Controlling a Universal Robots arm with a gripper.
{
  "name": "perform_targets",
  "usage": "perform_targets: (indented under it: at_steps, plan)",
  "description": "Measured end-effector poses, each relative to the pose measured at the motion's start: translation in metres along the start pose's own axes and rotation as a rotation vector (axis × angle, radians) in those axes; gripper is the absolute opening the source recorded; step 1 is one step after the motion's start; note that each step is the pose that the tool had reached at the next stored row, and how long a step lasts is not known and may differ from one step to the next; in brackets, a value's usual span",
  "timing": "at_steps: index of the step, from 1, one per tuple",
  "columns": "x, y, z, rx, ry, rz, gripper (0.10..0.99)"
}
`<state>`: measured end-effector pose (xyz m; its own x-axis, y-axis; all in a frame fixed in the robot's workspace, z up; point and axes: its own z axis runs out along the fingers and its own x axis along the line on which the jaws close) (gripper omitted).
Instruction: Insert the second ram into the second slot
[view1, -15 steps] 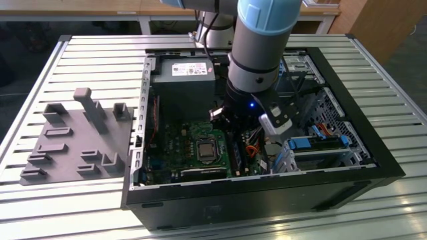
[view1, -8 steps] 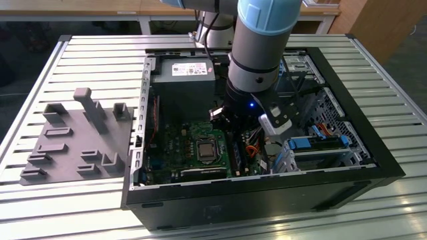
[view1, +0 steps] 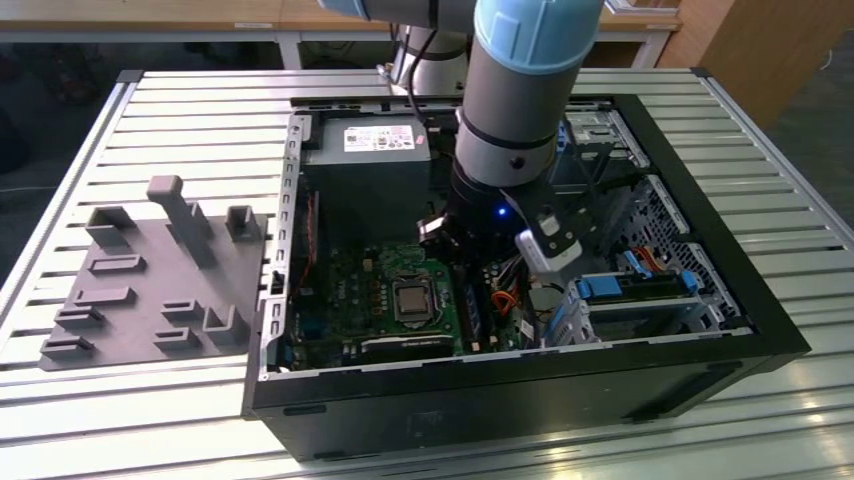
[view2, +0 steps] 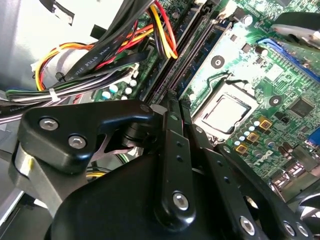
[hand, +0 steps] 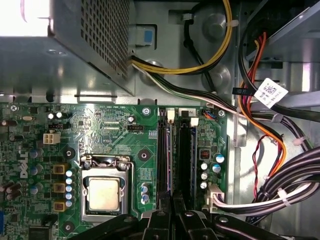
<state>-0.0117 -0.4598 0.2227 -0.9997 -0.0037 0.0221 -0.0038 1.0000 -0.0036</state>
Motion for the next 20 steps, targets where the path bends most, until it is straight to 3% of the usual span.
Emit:
perform_targets:
  at_steps: [20]
  plan:
    - [0.0016,-0.0004,0.0043,0.000,0.0013,0.001,0.133]
